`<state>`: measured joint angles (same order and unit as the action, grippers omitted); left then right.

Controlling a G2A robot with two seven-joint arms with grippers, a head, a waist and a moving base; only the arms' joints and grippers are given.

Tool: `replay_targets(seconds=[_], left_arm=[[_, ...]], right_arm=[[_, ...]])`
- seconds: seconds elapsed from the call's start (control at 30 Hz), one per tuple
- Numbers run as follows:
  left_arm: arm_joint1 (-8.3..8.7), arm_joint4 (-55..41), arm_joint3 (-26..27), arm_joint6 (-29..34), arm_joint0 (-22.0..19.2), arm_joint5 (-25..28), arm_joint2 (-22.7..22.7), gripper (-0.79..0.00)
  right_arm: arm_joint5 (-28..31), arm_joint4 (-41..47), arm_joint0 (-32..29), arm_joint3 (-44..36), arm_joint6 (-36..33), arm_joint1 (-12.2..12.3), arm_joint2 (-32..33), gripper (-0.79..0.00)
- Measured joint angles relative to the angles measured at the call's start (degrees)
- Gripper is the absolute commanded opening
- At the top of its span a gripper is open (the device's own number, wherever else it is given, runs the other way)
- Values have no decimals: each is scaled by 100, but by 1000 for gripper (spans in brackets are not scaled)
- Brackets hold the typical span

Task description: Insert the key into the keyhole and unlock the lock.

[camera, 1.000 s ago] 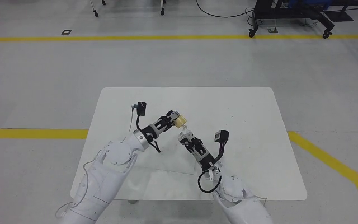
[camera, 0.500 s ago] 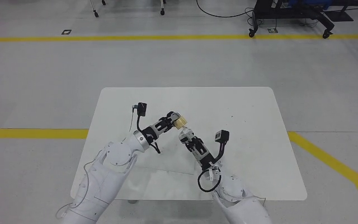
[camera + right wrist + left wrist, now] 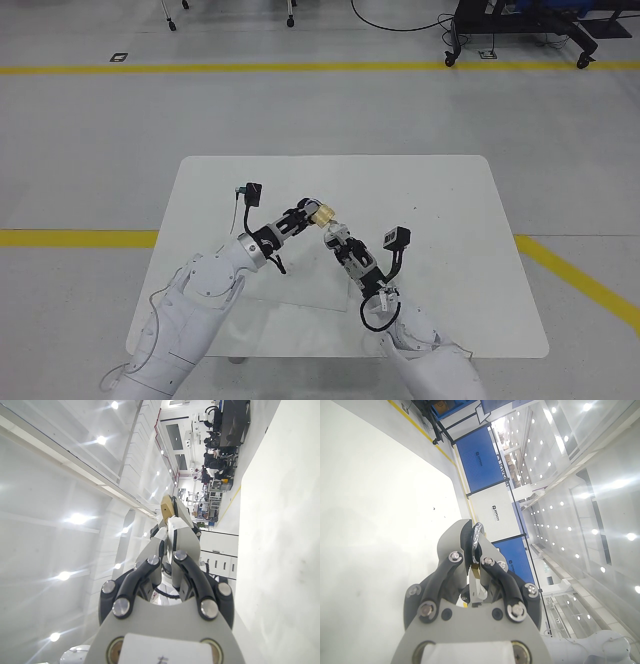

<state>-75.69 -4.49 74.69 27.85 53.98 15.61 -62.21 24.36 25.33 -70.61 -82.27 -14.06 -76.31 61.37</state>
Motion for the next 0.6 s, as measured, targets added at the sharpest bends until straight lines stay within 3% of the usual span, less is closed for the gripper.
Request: replay_targets(seconds=[0.23, 0.6], left_arm=[[13, 107, -29, 42, 5, 186, -72, -785], [71, 615, 49, 123, 73, 574, -189, -785]], right_arm=[[-490, 1235, 168, 171, -968, 9, 289, -785], [-970, 1564, 282, 294, -1444, 3, 413, -785]])
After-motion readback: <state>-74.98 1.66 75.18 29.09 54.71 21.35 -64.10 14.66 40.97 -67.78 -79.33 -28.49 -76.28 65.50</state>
